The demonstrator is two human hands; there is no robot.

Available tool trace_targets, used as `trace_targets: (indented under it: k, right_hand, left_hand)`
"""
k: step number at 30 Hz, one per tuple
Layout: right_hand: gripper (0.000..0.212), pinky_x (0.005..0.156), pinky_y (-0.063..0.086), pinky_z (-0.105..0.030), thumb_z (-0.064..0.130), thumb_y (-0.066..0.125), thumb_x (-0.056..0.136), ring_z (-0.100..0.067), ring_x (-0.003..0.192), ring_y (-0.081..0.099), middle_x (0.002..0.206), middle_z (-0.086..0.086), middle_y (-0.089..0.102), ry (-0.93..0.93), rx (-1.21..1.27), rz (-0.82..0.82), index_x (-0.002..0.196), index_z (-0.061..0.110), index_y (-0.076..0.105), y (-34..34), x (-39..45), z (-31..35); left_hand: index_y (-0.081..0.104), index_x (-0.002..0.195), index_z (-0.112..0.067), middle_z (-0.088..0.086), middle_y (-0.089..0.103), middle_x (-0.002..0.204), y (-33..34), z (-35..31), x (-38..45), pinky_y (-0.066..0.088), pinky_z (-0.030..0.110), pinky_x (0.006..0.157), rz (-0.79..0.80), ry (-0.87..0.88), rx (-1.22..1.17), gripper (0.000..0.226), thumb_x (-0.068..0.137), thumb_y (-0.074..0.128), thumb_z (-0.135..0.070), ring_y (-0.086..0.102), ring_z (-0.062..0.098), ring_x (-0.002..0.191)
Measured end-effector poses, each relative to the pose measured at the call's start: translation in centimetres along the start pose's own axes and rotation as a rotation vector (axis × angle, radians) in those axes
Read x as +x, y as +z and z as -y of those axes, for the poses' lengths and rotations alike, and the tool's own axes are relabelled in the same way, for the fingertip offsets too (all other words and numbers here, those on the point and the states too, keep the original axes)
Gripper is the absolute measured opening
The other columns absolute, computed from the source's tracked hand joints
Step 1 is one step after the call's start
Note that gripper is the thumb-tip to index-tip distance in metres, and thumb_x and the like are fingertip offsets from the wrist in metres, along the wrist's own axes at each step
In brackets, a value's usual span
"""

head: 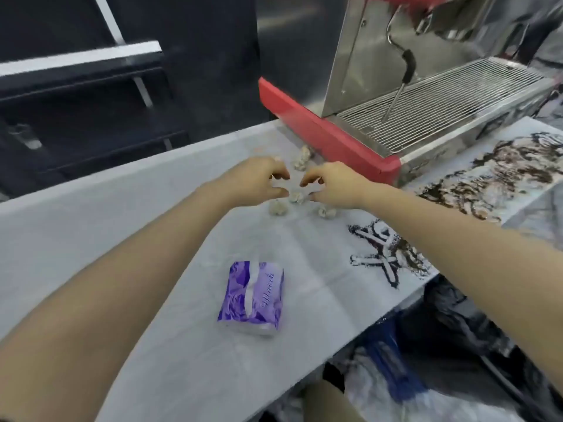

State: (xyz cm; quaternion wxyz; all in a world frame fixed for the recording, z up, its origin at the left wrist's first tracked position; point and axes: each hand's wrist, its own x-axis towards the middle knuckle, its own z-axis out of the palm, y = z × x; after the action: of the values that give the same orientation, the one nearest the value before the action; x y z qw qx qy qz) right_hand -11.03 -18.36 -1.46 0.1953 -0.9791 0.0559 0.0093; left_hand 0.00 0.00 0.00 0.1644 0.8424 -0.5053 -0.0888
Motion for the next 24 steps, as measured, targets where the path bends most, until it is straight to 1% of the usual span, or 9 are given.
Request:
trace_targets:
  k: [3,6,8,10,12,16,20,22,24]
  right_hand:
    - [0.037,0.097,0.043,-0.039,0.025,0.063,0.083,-0.030,0.117,0.053,0.120,-0.008,0.061,0.008,-0.128,0.066,0.118,0.013,0.061,2.6,-0.7,-1.6]
    - [0.033,0.102,0.037,-0.043,0.015,0.058,0.089,-0.032,0.131,0.042,0.127,-0.016,0.057,0.008,-0.210,0.112,0.120,0.004,0.060,5.3,-2.2,-2.9]
    - [0.023,0.100,0.040,-0.043,0.006,0.053,0.090,-0.030,0.135,0.038,0.133,-0.021,0.053,0.004,-0.231,0.097,0.110,0.002,0.063,6.2,-3.1,-3.3]
    - [0.016,0.090,0.048,-0.046,0.004,0.051,0.089,-0.033,0.122,0.050,0.119,-0.020,0.061,0.014,-0.196,0.068,0.096,0.004,0.066,7.2,-3.9,-3.8]
    - [0.016,0.085,0.049,-0.045,0.006,0.054,0.091,-0.035,0.106,0.057,0.104,-0.015,0.066,-0.005,-0.154,0.002,0.093,0.005,0.069,7.6,-4.6,-4.2]
    - [0.018,0.083,0.050,-0.044,0.005,0.058,0.088,-0.031,0.099,0.055,0.102,-0.010,0.068,0.042,-0.122,-0.094,0.101,0.009,0.070,7.6,-6.5,-3.6]
    - [0.025,0.083,0.052,-0.042,-0.004,0.058,0.079,-0.032,0.095,0.062,0.098,-0.012,0.071,0.104,0.019,-0.252,0.097,0.006,0.072,7.4,-9.4,-3.0]
    - [0.024,0.085,0.053,-0.040,-0.007,0.060,0.077,-0.031,0.093,0.065,0.097,-0.014,0.072,0.137,0.119,-0.391,0.095,0.003,0.073,6.8,-11.6,-2.7]
    - [0.023,0.087,0.053,-0.038,-0.006,0.062,0.078,-0.026,0.093,0.065,0.097,-0.012,0.072,0.190,0.207,-0.493,0.096,0.003,0.073,6.1,-14.4,-2.7]
  left_hand:
    - [0.037,0.150,-0.023,0.003,0.040,0.152,3.1,0.3,0.3,0.036,0.038,0.109,0.133,-0.022,0.145,0.067,0.092,0.063,-0.045,0.034,0.026,0.139]
    - [0.026,0.155,-0.022,0.009,0.031,0.157,5.7,0.7,0.1,0.031,0.044,0.115,0.242,-0.020,0.202,0.072,0.095,0.060,-0.042,0.022,0.034,0.145]
    - [0.037,0.150,-0.017,0.011,0.042,0.146,6.3,1.2,0.0,0.040,0.044,0.106,0.265,-0.012,0.236,0.061,0.096,0.059,-0.037,0.032,0.036,0.139]
    - [0.058,0.127,-0.010,0.012,0.053,0.128,6.6,1.4,-0.2,0.047,0.043,0.092,0.281,0.017,0.253,0.036,0.096,0.058,-0.028,0.048,0.036,0.124]
    - [0.066,0.111,-0.007,0.012,0.060,0.120,6.8,1.8,-0.5,0.048,0.041,0.088,0.259,0.024,0.263,0.022,0.093,0.058,-0.016,0.056,0.033,0.117]
    - [0.069,0.120,-0.015,0.005,0.067,0.119,6.7,2.0,-0.9,0.050,0.031,0.092,0.213,-0.036,0.162,0.036,0.089,0.057,0.001,0.064,0.022,0.110]
    - [0.071,0.119,-0.011,0.004,0.070,0.117,6.2,-0.2,-1.4,0.042,0.021,0.087,0.157,-0.008,0.043,0.033,0.089,0.060,-0.001,0.061,0.015,0.096]
    - [0.072,0.117,-0.011,0.004,0.071,0.113,6.1,-2.8,-1.6,0.044,0.022,0.087,0.092,0.045,-0.026,0.030,0.089,0.062,-0.003,0.056,0.012,0.088]
    - [0.073,0.115,-0.011,0.005,0.073,0.108,6.3,-5.8,-1.3,0.048,0.026,0.087,0.066,0.105,-0.084,0.028,0.089,0.064,-0.004,0.060,0.012,0.086]
